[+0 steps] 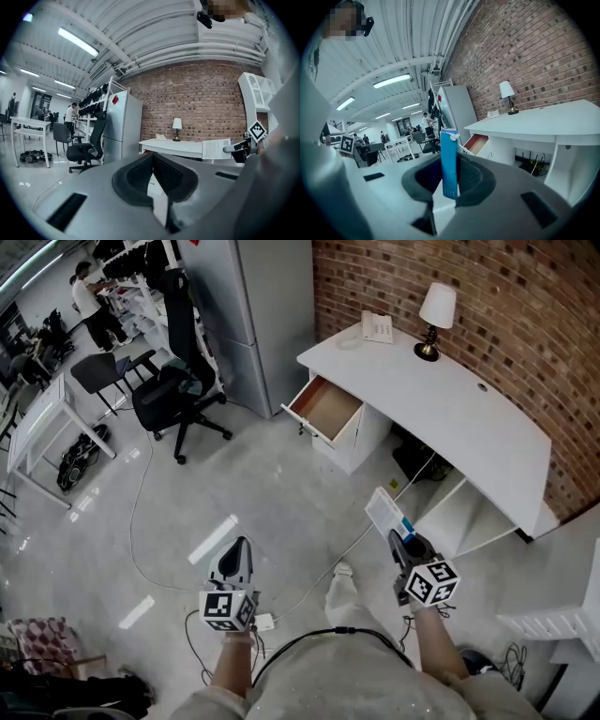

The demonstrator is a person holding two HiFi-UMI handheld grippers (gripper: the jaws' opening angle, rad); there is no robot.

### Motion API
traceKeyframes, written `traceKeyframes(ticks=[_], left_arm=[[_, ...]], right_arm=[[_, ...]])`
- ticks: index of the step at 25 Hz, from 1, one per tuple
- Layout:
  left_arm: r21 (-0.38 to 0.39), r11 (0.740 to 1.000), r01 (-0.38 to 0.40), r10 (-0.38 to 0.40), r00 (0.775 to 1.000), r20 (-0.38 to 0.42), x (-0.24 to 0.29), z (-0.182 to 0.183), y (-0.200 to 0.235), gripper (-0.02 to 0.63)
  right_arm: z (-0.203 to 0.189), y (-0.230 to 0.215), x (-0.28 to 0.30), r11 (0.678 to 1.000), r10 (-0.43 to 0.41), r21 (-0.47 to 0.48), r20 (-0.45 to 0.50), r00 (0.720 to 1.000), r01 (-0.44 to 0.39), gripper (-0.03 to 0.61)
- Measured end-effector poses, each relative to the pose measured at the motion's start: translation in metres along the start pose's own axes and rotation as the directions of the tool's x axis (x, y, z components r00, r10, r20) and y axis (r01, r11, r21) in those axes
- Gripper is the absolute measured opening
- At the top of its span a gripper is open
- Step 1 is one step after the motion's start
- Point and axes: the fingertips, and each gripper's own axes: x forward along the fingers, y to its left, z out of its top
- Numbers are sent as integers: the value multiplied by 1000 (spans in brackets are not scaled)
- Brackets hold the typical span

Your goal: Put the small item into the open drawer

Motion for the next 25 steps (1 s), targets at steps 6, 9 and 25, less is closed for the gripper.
traceKeyframes(ticks=[6, 9, 25], left_arm=[[-25, 999, -32, 32, 999, -9, 79, 11, 12, 5], [-44, 998, -39, 39, 999, -11, 117, 17, 10, 5], [-46, 998, -31, 29, 999, -32, 257, 23, -2, 5]], right_arm=[[26, -44, 68, 999, 33, 5, -40, 999, -32, 66], [37, -64, 98, 999, 45, 7, -58, 997, -45, 66], [70, -143, 203, 993, 115, 10, -121, 986, -115, 66]])
